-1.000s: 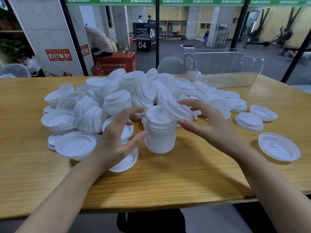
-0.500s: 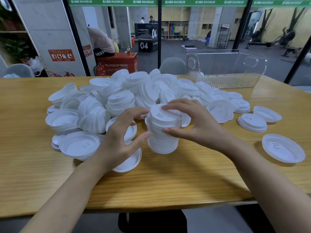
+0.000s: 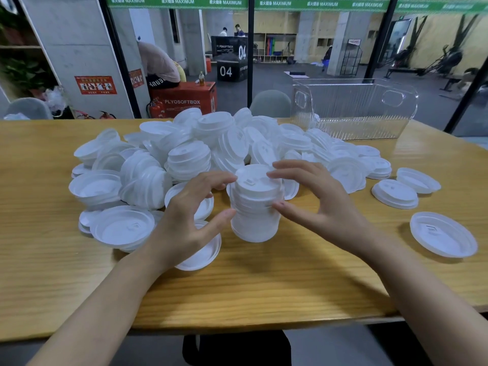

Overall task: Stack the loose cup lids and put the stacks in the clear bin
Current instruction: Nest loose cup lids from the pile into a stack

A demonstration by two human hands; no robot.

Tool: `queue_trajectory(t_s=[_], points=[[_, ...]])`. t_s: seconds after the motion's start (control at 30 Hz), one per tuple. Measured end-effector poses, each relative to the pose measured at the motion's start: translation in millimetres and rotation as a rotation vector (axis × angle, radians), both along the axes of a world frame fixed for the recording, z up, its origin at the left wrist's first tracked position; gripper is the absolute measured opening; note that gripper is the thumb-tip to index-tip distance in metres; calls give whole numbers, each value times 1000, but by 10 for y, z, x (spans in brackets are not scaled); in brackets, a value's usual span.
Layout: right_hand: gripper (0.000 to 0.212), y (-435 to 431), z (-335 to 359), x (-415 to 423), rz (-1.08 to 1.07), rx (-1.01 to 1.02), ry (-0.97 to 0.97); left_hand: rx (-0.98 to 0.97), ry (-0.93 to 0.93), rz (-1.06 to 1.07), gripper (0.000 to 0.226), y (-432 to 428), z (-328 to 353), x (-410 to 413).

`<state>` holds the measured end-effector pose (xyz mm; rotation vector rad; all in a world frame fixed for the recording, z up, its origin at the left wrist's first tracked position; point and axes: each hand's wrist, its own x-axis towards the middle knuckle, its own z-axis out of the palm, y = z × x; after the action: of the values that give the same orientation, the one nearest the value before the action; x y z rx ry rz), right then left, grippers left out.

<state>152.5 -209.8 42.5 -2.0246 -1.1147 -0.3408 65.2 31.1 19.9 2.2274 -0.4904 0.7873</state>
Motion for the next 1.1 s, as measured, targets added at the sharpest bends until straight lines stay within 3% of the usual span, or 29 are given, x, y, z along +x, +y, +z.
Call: queue_trajectory(t_s=[0.17,0.3,0.47,0.63,0.77,0.9,1.1], points=[[44,-73,-76,28,11,40,-11,-4,4,-4,46,1,-7,0],[42,-180,1,294,-175,82,2,-16,6,-6,46,-1,-9,1],[64,-297,-22,695,-466,-243,69,-14,1,0,46,-1,-8,4],[79,-243,-65,850,-498,-371,149,-12,-3,0,46,2,-7,11],[80,-225,-66,929,-492,-438,103,-11,0,1,46,3,-8,8],[78,-244,-85,930,-492,-378,60,-9,0,2,45,6,-7,8],[80,-304,11,677,-327,-47,149,-6,3,-3,46,-3,-1,6]])
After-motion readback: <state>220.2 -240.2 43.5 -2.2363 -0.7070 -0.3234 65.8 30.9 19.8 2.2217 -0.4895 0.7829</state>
